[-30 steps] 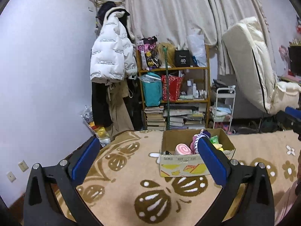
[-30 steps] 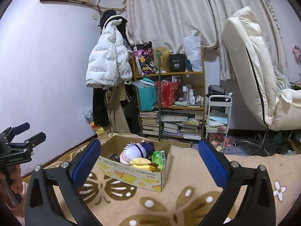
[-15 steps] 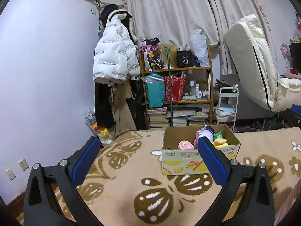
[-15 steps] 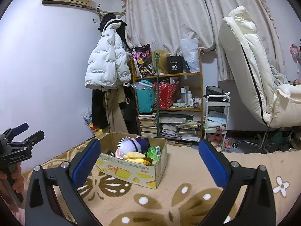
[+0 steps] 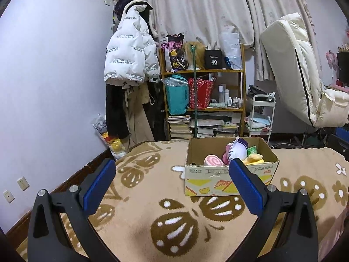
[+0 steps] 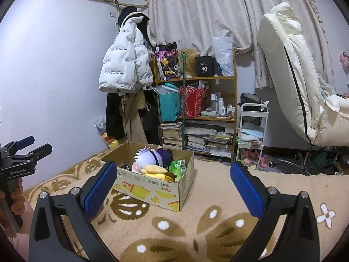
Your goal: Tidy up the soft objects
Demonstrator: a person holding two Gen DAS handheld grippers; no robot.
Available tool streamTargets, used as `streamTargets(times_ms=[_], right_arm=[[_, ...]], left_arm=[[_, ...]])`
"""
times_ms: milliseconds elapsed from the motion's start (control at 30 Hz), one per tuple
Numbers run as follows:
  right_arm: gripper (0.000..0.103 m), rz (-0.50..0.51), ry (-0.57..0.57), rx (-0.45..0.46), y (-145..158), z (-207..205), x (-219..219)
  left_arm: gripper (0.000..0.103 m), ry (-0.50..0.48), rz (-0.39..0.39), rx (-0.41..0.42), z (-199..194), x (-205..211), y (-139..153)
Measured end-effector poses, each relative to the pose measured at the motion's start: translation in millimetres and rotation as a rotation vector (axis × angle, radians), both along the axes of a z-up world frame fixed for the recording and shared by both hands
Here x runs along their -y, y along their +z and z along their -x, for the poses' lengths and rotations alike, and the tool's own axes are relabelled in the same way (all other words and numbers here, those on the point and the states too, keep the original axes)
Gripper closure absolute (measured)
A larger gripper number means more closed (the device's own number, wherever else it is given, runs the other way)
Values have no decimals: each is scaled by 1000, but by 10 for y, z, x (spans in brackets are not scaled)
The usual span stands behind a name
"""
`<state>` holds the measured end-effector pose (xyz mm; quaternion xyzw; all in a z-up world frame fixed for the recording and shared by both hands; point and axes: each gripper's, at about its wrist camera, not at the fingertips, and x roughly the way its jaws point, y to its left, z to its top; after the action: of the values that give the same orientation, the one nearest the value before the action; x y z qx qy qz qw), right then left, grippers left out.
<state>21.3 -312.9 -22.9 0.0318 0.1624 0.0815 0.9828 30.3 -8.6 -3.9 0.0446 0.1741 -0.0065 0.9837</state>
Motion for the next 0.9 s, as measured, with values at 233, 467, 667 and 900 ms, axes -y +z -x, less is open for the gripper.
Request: streamTargets(times_ms=[233,467,667,900], right_arm=[[0,-5,-5,-6,-38,-20,17],[0,-16,-15,-11,-71,-32,40],[0,-24,-20,-17,-100,-34,45],[0,-25,-26,-26,-135,-38,17]], left_arm=[[1,-1,-7,-30,-86,28,-43],[1,-2,-21,-38,-87,67,-63],[1,3,-37,-35,-81,98,-74],[1,4,-55,-40,-94,123,-92]])
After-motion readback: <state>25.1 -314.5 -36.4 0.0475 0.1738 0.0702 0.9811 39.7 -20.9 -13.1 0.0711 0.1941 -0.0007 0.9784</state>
